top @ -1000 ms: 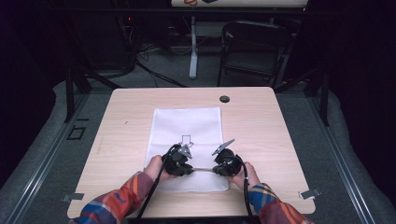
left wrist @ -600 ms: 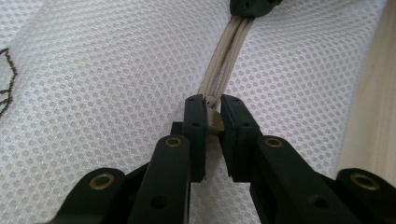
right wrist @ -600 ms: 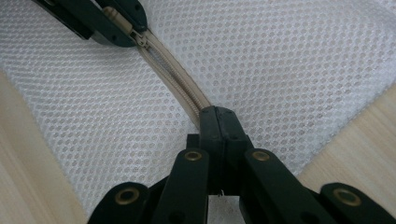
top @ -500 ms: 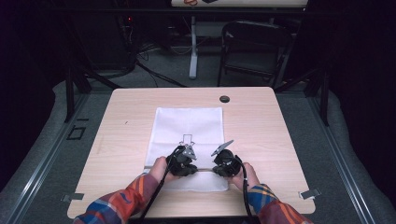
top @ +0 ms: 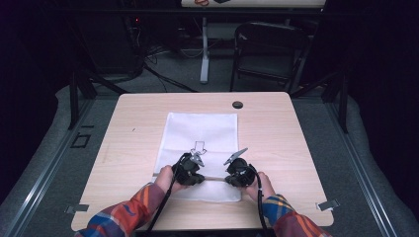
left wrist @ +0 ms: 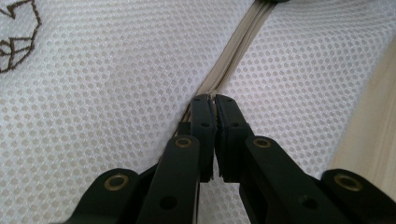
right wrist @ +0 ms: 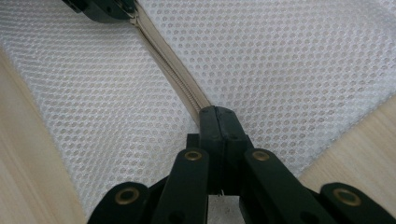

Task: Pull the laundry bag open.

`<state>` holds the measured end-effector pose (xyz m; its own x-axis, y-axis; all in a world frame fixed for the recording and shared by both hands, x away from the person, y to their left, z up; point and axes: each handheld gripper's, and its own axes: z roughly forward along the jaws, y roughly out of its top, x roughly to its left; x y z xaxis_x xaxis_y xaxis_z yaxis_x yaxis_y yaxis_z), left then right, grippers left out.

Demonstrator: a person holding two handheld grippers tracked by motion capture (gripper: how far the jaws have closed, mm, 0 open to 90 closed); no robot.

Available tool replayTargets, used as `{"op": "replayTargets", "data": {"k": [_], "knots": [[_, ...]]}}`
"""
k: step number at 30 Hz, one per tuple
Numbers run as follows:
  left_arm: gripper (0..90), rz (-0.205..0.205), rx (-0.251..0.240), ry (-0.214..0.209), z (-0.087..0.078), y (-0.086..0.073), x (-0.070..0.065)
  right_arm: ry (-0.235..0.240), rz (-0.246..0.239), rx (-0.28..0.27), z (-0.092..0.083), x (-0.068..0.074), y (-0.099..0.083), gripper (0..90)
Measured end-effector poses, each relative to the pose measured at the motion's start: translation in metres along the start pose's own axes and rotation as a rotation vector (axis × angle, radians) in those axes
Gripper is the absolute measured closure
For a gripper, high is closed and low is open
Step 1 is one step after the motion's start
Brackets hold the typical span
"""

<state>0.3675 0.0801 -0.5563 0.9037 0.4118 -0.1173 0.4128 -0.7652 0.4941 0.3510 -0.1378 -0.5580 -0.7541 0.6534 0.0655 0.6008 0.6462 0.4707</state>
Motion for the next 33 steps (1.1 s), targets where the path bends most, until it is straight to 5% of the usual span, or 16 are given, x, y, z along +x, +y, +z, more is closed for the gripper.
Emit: {"op": "replayTargets", "data": {"k": [20, 33], "knots": [[87.2, -0.098, -0.002, 0.001, -0.015, -0.019, 0.013, -0.040, -0.035, 0.005, 0.001, -0.001, 0.003, 90.0], [87.2, -0.124, -0.009, 0.011, -0.020, -0.022, 0.014, -0.035, -0.026, -0.001, 0.001, -0.003, 0.003, 90.0]]}}
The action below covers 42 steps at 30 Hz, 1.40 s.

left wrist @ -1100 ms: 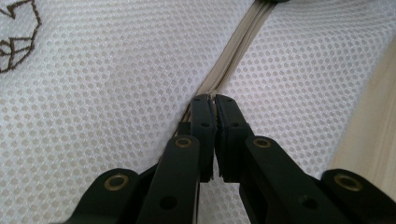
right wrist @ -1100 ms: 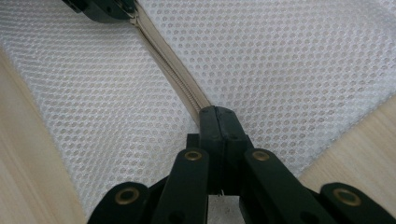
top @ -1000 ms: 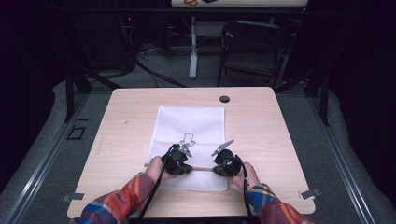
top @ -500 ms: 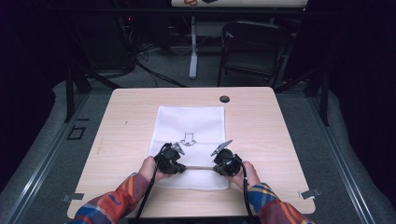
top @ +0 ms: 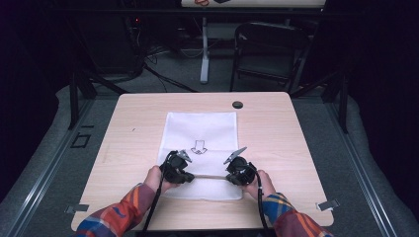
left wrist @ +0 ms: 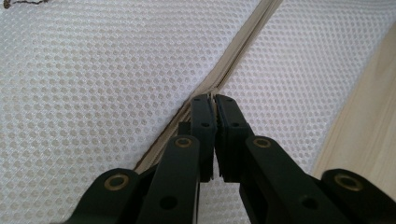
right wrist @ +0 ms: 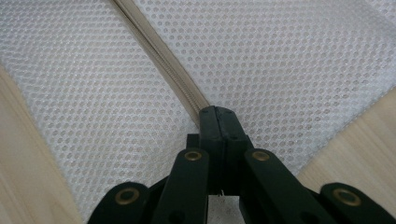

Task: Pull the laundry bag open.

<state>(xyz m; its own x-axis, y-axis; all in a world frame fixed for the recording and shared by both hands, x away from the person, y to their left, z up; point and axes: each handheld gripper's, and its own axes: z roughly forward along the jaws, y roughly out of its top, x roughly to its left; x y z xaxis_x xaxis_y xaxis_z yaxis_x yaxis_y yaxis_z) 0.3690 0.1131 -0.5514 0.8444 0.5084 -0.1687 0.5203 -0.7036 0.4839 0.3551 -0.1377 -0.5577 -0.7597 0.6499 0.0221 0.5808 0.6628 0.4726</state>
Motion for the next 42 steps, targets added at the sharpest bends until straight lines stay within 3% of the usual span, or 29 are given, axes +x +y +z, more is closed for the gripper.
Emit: {"op": "replayTargets", "data": {"k": [4, 6, 12, 14, 15, 26, 39, 42], "knots": [[87.2, 0.001, -0.004, 0.019, -0.003, -0.002, -0.001, 0.002, 0.002, 0.001, 0.000, 0.000, 0.000, 90.0], [87.3, -0.012, -0.020, 0.008, -0.003, -0.004, 0.001, 0.000, 0.007, -0.001, 0.000, 0.000, 0.000, 90.0], [87.3, -0.006, -0.011, 0.021, -0.006, -0.005, 0.001, 0.001, 0.006, -0.001, 0.000, 0.000, 0.000, 90.0], [87.3, -0.017, -0.023, 0.003, -0.009, -0.007, 0.003, 0.001, 0.007, -0.005, 0.001, 0.000, 0.000, 90.0], [87.3, -0.014, -0.017, 0.032, -0.010, -0.008, 0.003, 0.001, 0.007, -0.005, 0.001, 0.000, 0.000, 90.0], [87.3, -0.073, -0.031, 0.057, -0.028, -0.027, 0.020, -0.020, -0.009, 0.007, 0.000, -0.001, 0.001, 90.0], [87.2, -0.119, -0.022, 0.089, -0.042, -0.045, 0.026, -0.037, -0.012, 0.003, 0.000, -0.005, 0.001, 90.0], [87.2, -0.149, -0.034, 0.087, -0.046, -0.050, 0.029, -0.036, -0.006, -0.002, 0.000, -0.006, 0.000, 90.0]]}}
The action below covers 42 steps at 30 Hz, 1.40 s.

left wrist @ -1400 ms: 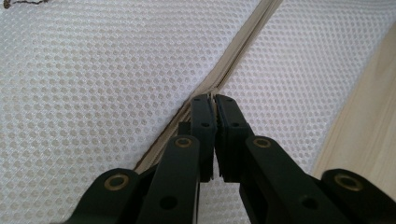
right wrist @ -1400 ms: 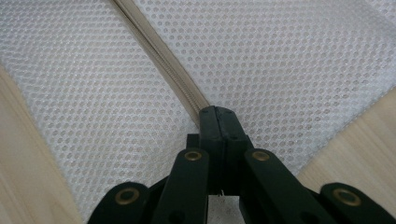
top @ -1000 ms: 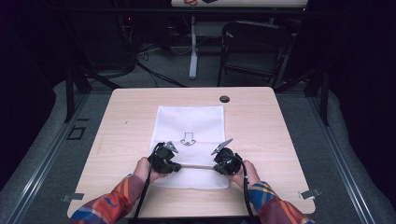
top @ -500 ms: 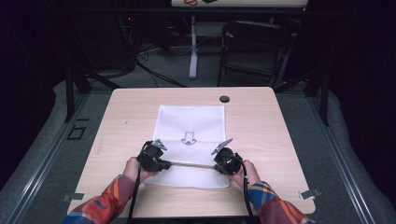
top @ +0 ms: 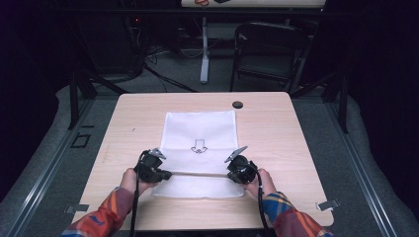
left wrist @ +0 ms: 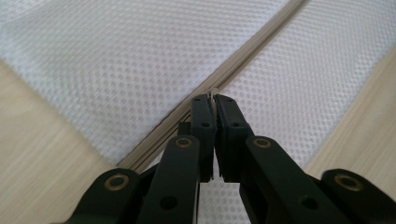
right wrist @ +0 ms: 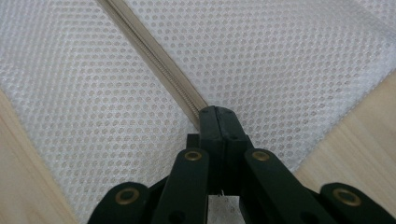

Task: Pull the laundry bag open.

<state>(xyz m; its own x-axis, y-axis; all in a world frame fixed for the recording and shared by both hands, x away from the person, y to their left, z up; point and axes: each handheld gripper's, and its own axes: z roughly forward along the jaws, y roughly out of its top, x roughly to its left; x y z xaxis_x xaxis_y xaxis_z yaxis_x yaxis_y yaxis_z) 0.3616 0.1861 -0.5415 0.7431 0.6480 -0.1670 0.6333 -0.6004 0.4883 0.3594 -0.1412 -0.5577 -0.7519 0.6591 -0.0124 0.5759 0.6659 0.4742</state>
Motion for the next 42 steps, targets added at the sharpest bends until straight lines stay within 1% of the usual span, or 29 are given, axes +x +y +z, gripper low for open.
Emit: {"op": "replayTargets", "data": {"k": [1, 3, 8, 10, 13, 15, 17, 19, 21, 22, 23, 25, 27, 28, 29, 30, 31, 32, 33, 34, 35, 36, 37, 39, 40, 41, 42], "knots": [[87.2, -0.002, 0.002, 0.010, -0.002, -0.002, 0.001, 0.000, 0.005, -0.003, 0.000, 0.000, 0.000, 90.0], [87.2, -0.014, 0.000, 0.014, -0.004, -0.005, 0.002, 0.002, 0.007, -0.005, 0.000, 0.000, 0.000, 90.0], [87.2, -0.026, 0.003, 0.029, -0.010, -0.010, 0.005, -0.003, 0.010, 0.000, 0.000, 0.000, 0.000, 90.0], [87.2, -0.037, 0.000, 0.024, -0.010, -0.012, 0.007, -0.004, 0.012, -0.002, 0.000, 0.000, 0.000, 90.0], [87.2, -0.055, 0.018, 0.063, -0.013, -0.015, 0.010, -0.004, 0.018, -0.014, 0.001, 0.000, -0.001, 90.0], [87.2, -0.092, 0.009, 0.071, -0.017, -0.021, 0.018, -0.001, 0.016, -0.011, 0.000, 0.000, -0.001, 90.0], [87.2, -0.109, 0.012, 0.085, -0.021, -0.027, 0.022, 0.000, 0.017, -0.013, 0.001, 0.000, -0.001, 90.0], [87.2, -0.126, 0.010, 0.076, -0.021, -0.029, 0.023, 0.000, 0.015, -0.011, 0.000, 0.000, -0.001, 90.0], [87.2, -0.108, 0.027, 0.096, -0.020, -0.028, 0.021, 0.000, 0.011, -0.009, 0.000, 0.000, -0.001, 90.0], [87.1, -0.105, 0.030, 0.099, -0.020, -0.027, 0.021, -0.001, 0.012, -0.006, 0.000, 0.000, 0.000, 90.0], [87.1, -0.116, 0.030, 0.089, -0.019, -0.028, 0.021, -0.005, 0.019, -0.017, 0.001, 0.000, -0.001, 90.0], [87.0, -0.122, 0.029, 0.084, -0.019, -0.028, 0.022, -0.001, 0.021, -0.014, 0.000, 0.000, -0.001, 90.0], [86.6, -0.112, 0.031, 0.080, -0.017, -0.028, 0.022, 0.010, 0.012, -0.036, 0.001, -0.001, -0.003, 90.0], [85.9, -0.111, 0.023, 0.077, -0.017, -0.028, 0.022, 0.019, 0.010, -0.045, 0.000, -0.002, -0.005, 90.0], [81.9, -0.111, 0.022, 0.079, -0.018, -0.027, 0.023, 0.035, 0.015, -0.055, 0.000, -0.004, -0.007, 87.7], [73.3, -0.126, 0.019, 0.073, -0.018, -0.027, 0.023, 0.050, 0.015, -0.065, -0.001, -0.006, -0.007, 77.3], [65.9, -0.132, 0.010, 0.066, -0.020, -0.027, 0.024, 0.058, 0.028, -0.072, -0.003, -0.007, -0.007, 70.8], [59.1, -0.137, 0.001, 0.071, -0.022, -0.027, 0.024, 0.059, 0.024, -0.080, -0.006, -0.007, -0.006, 64.4], [53.1, -0.146, -0.012, 0.071, -0.023, -0.026, 0.024, 0.051, 0.020, -0.094, -0.011, -0.008, -0.006, 57.7], [47.9, -0.154, -0.023, 0.071, -0.025, -0.026, 0.024, 0.048, 0.028, -0.111, -0.015, -0.009, -0.005, 51.8], [43.0, -0.158, -0.035, 0.082, -0.028, -0.026, 0.024, 0.046, 0.022, -0.108, -0.019, -0.010, -0.004, 43.8], [37.0, -0.164, -0.048, 0.088, -0.030, -0.026, 0.024, 0.033, 0.029, -0.121, -0.024, -0.011, -0.005, 37.3], [32.3, -0.170, -0.059, 0.084, -0.033, -0.027, 0.026, 0.029, 0.024, -0.128, -0.030, -0.013, -0.006, 31.6], [21.7, -0.191, -0.092, 0.090, -0.039, -0.031, 0.029, 0.014, 0.044, -0.145, -0.041, -0.019, -0.012, 18.2], [19.1, -0.199, -0.099, 0.098, -0.041, -0.032, 0.031, 0.012, 0.067, -0.151, -0.046, -0.022, -0.016, 13.1], [16.7, -0.221, -0.112, 0.108, -0.044, -0.035, 0.034, 0.009, 0.080, -0.143, -0.050, -0.025, -0.020, 11.0], [14.5, -0.232, -0.123, 0.121, -0.047, -0.038, 0.038, 0.005, 0.087, -0.133, -0.053, -0.030, -0.024, 7.3]]}}
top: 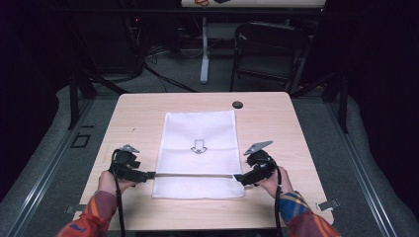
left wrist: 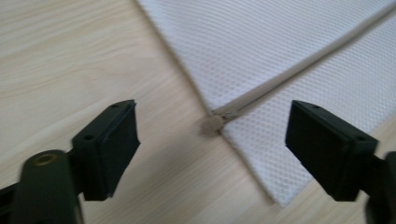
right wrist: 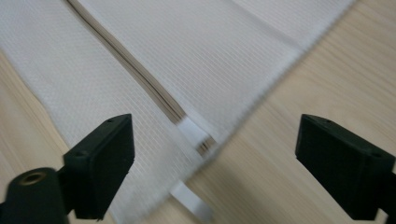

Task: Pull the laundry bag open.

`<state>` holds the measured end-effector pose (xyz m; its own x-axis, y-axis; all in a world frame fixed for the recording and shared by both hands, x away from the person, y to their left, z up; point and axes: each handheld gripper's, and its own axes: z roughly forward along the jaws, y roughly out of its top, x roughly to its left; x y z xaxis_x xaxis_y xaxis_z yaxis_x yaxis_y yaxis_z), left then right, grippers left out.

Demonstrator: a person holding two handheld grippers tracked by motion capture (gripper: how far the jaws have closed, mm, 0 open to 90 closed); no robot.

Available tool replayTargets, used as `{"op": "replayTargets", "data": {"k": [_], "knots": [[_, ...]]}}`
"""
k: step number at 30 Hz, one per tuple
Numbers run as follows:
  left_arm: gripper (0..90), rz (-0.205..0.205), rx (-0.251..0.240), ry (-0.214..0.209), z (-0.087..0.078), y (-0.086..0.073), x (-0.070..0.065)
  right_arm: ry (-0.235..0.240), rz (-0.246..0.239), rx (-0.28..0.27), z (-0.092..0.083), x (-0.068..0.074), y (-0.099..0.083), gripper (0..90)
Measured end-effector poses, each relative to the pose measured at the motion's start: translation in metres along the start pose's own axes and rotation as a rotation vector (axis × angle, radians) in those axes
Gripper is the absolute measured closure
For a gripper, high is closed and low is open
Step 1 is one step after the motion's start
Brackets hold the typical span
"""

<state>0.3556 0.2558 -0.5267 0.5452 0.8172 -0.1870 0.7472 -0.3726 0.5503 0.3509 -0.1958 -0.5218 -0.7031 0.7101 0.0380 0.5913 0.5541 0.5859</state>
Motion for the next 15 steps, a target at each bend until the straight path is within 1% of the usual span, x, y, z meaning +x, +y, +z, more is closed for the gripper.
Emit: {"op": "replayTargets", "data": {"k": [2, 3, 5, 7, 9, 10, 11, 12, 13, 15], "knots": [[13.2, -0.034, -0.012, 0.050, -0.003, -0.004, 0.011, -0.040, 0.021, 0.003, -0.008, -0.011, -0.009, 4.1], [11.2, -0.052, -0.018, 0.057, -0.004, -0.005, 0.016, -0.059, 0.038, 0.004, -0.011, -0.018, -0.016, 1.4], [9.3, -0.087, -0.023, 0.060, -0.004, -0.008, 0.024, -0.088, 0.054, -0.018, -0.016, -0.028, -0.027, 0.0], [7.3, -0.099, -0.016, 0.089, -0.001, -0.010, 0.030, -0.099, 0.059, -0.014, -0.017, -0.034, -0.034, 0.0], [5.9, -0.103, -0.007, 0.107, 0.001, -0.011, 0.034, -0.119, 0.067, -0.012, -0.020, -0.040, -0.041, 0.0], [5.1, -0.109, -0.007, 0.108, 0.002, -0.012, 0.038, -0.119, 0.071, -0.018, -0.019, -0.043, -0.044, 0.0], [4.6, -0.121, -0.005, 0.109, 0.003, -0.013, 0.040, -0.136, 0.070, -0.011, -0.019, -0.045, -0.047, 0.0], [3.9, -0.120, 0.001, 0.112, 0.004, -0.014, 0.042, -0.141, 0.072, -0.010, -0.017, -0.047, -0.048, 0.0], [2.9, -0.129, 0.006, 0.114, 0.007, -0.015, 0.044, -0.145, 0.073, -0.003, -0.016, -0.048, -0.050, 0.0], [1.0, -0.135, 0.011, 0.116, 0.010, -0.016, 0.048, -0.144, 0.080, 0.020, -0.011, -0.052, -0.053, 0.0]]}}
